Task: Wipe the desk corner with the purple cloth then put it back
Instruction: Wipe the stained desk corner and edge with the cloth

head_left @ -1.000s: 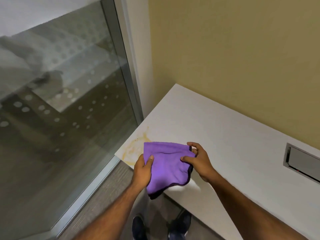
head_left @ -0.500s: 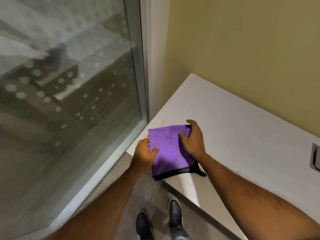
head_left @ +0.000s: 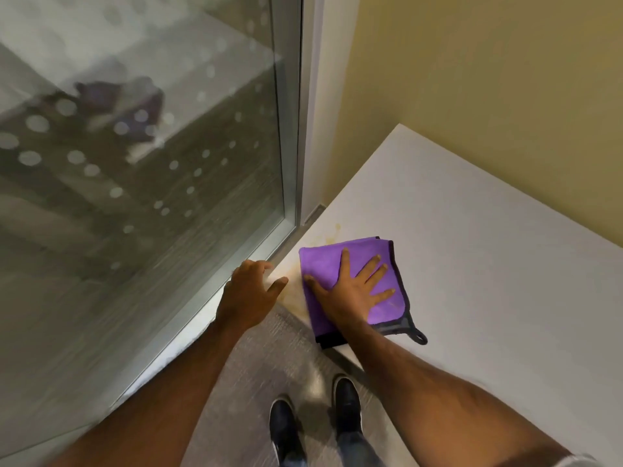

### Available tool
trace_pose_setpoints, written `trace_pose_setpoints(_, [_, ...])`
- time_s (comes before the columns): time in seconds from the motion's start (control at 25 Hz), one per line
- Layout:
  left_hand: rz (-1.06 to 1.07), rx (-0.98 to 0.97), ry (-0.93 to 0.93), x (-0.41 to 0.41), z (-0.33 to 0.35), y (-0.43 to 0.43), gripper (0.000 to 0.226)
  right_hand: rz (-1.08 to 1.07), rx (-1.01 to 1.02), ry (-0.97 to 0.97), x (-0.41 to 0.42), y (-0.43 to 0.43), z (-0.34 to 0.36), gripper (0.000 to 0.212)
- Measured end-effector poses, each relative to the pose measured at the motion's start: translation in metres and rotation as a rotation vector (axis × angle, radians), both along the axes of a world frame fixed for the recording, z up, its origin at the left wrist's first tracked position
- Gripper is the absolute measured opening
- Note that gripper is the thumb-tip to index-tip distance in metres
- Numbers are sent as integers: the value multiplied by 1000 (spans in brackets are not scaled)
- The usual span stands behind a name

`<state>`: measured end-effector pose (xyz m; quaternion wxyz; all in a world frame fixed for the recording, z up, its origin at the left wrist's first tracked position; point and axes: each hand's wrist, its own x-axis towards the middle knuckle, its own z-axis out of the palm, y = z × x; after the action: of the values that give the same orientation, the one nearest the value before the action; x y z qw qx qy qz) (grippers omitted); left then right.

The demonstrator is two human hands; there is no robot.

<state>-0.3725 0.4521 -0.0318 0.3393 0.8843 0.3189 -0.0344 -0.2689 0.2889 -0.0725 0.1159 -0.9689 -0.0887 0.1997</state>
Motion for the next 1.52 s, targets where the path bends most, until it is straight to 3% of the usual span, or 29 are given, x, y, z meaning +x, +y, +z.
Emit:
trace_pose_setpoints(0.08, [-9,-30,45,-6,-15,12,53,68,-44,-91,7,5,-11,102])
trace_pose_setpoints(0.28, [133,-466,19,-7,-43,26,37,313,-34,-256,29,12,-25,76])
trace_pose_setpoints(0.44, [283,-599,-83,-16,-47,24,32,557,141,-300,34,-5,-25,56])
trace_pose_setpoints(0.52, [317,-616,-113,-19,-45,27,32,571,149,-307,38,-24,-27,54])
trace_pose_setpoints(0.72, [185,-436,-65,-29,-57,44,36,368,-34,-309,60,18,-24,71])
trace_pose_setpoints(0.88, [-10,-163,23,-36,-62,48,41,589,82,-289,41,42,-22,63])
trace_pose_setpoints(1.0, [-63,-61,61,-42,-54,49,45,553,217,-283,32,4,-20,51])
trace_pose_setpoints(1.16, [-154,9,93,-45,-48,60,54,332,5,-305,58,3,-17,62])
trace_pose_setpoints(1.24, [-153,23,122,-49,-51,67,55,357,-42,-283,61,33,-18,71])
trace_pose_setpoints(1.36, [-134,-7,171,-57,-57,61,52,525,121,-275,49,53,-15,58])
trace_pose_setpoints(1.52, [-170,59,188,-63,-61,49,52,580,334,-269,24,-3,-18,50])
